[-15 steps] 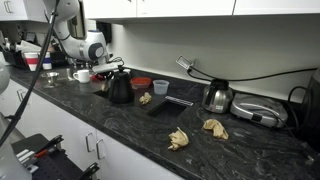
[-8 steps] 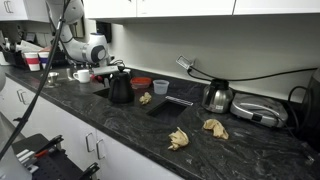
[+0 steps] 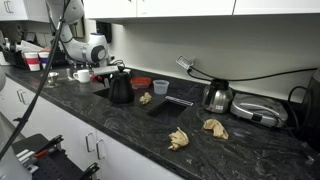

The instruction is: Throw the litter that's closest to the edge of the countertop into the bin on the left

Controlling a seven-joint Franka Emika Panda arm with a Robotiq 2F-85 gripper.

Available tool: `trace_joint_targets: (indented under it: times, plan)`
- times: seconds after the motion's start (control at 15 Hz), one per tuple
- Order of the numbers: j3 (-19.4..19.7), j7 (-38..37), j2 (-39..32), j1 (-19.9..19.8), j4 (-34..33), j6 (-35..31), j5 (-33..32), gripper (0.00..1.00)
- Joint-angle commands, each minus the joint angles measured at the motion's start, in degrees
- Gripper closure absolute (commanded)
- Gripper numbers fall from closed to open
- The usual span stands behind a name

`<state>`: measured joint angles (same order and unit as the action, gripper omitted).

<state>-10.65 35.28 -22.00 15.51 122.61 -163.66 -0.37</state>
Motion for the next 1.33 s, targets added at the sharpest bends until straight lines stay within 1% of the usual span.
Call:
trace_joint_targets:
  times: [0.0, 0.07, 0.13, 0.27, 0.47, 0.53, 0.6, 0.73, 0.8, 0.93, 1.13, 1.27]
  plan:
    - [-2.07, -3.27, 1.14, -2.17, 1.59, -0.86, -3.39, 0.42]
    - [-2.07, -4.38, 2.03, -2.04, 2.68, -1.45, -3.76, 0.42]
    - [-3.34, -5.12, 3.07, -2.85, 4.11, -2.49, -3.5, 0.37]
    - [-7.06, -5.16, 5.3, -5.14, 6.45, -3.0, -1.43, 0.23]
    - [-10.69, -5.8, 10.27, -6.81, 9.99, -2.58, 0.64, 0.02]
    - [-11.26, -5.96, 12.02, -7.0, 11.14, -2.31, 1.46, 0.0]
    - [-10.41, -5.57, 14.0, -6.07, 12.51, -2.19, 2.71, 0.0]
    - [-7.97, -9.47, 18.36, -5.28, 16.21, -2.02, -0.54, 0.0]
    - [-6.01, -12.36, 20.8, -4.78, 18.45, -1.85, -3.1, 0.0]
    - [-4.06, -15.79, 24.93, -5.03, 22.5, -1.49, -4.49, 0.0]
    - [-1.42, -16.51, 30.2, -4.54, 28.51, -1.34, -1.29, 0.0]
    - [0.44, -17.61, 33.33, -4.51, 31.88, -0.65, -0.99, 0.0]
